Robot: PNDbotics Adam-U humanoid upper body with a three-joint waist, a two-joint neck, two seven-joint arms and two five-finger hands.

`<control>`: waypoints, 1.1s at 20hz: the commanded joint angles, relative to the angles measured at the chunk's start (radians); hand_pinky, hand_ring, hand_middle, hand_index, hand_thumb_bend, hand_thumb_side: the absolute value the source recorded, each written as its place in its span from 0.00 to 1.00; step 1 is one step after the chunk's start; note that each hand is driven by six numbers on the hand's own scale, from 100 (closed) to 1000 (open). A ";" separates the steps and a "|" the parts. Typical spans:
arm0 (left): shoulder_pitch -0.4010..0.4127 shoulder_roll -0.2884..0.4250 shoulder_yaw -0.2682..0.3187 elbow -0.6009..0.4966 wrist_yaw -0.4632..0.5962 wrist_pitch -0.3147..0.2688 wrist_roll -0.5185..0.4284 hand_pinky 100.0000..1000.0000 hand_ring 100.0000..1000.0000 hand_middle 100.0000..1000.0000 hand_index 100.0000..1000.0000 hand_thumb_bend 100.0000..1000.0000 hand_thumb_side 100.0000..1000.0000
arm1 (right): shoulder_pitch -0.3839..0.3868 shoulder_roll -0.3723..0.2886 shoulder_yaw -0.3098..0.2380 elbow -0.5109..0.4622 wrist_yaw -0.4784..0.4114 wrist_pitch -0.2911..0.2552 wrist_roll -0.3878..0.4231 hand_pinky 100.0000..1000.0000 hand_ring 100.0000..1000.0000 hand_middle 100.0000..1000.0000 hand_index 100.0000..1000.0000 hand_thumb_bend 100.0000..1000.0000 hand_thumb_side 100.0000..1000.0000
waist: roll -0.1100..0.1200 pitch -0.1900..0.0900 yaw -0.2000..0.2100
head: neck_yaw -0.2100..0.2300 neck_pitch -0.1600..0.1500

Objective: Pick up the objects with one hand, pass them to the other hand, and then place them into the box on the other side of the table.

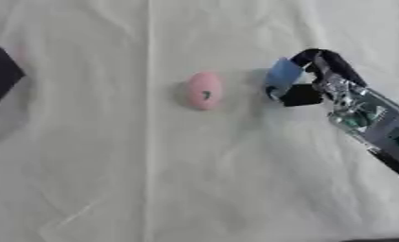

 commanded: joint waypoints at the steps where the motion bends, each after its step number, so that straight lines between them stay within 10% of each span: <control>1: -0.006 0.015 0.012 -0.014 -0.008 0.000 0.001 0.88 0.58 0.48 0.70 0.00 0.53 | -0.004 -0.016 -0.008 -0.010 -0.011 0.007 -0.005 0.67 0.82 0.72 0.74 0.43 0.12 | -0.003 0.000 0.001 | 0.001 -0.011; 22: 0.001 0.011 0.010 -0.012 -0.013 0.000 -0.002 0.89 0.58 0.48 0.70 0.00 0.52 | -0.002 -0.013 -0.008 -0.010 -0.039 0.051 -0.027 0.68 0.80 0.69 0.70 0.32 0.00 | -0.002 0.004 -0.004 | -0.002 -0.009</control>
